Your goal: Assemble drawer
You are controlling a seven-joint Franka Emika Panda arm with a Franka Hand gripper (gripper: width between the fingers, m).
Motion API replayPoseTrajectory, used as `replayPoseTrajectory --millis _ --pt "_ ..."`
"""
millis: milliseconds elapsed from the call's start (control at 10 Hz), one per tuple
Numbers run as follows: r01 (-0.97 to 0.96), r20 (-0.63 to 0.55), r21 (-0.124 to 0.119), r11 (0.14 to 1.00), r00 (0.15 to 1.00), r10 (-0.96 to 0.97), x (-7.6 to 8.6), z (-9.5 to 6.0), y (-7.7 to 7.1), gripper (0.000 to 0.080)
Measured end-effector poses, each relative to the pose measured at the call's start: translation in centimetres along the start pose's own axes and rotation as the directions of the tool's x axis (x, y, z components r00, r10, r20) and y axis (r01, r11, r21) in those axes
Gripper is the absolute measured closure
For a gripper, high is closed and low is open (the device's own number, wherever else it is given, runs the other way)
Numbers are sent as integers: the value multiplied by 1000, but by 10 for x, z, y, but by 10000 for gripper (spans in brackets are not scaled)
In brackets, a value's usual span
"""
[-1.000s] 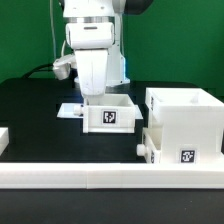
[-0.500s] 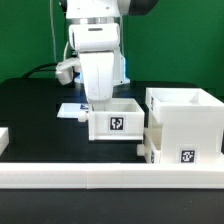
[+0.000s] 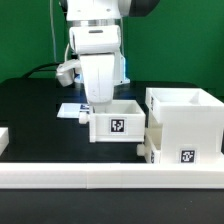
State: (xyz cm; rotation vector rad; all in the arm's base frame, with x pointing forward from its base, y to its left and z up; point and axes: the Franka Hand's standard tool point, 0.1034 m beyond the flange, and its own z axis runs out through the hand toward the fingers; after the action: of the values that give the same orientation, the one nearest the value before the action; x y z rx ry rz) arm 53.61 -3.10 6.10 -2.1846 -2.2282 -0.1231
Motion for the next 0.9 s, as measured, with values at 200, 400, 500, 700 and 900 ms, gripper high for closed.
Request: replayPoseTrajectory --millis 200,400,500,700,900 --pt "-4 -2 -8 1000 1000 4 6 0 8 757" --pt "-2 -6 1 1000 1000 2 9 5 5 757" --pt "-2 -7 4 1000 1000 2 9 7 3 757" --pt "-2 -10 11 1000 1000 2 10 11 1 757" --pt "-4 -10 9 1000 1000 4 11 10 3 757"
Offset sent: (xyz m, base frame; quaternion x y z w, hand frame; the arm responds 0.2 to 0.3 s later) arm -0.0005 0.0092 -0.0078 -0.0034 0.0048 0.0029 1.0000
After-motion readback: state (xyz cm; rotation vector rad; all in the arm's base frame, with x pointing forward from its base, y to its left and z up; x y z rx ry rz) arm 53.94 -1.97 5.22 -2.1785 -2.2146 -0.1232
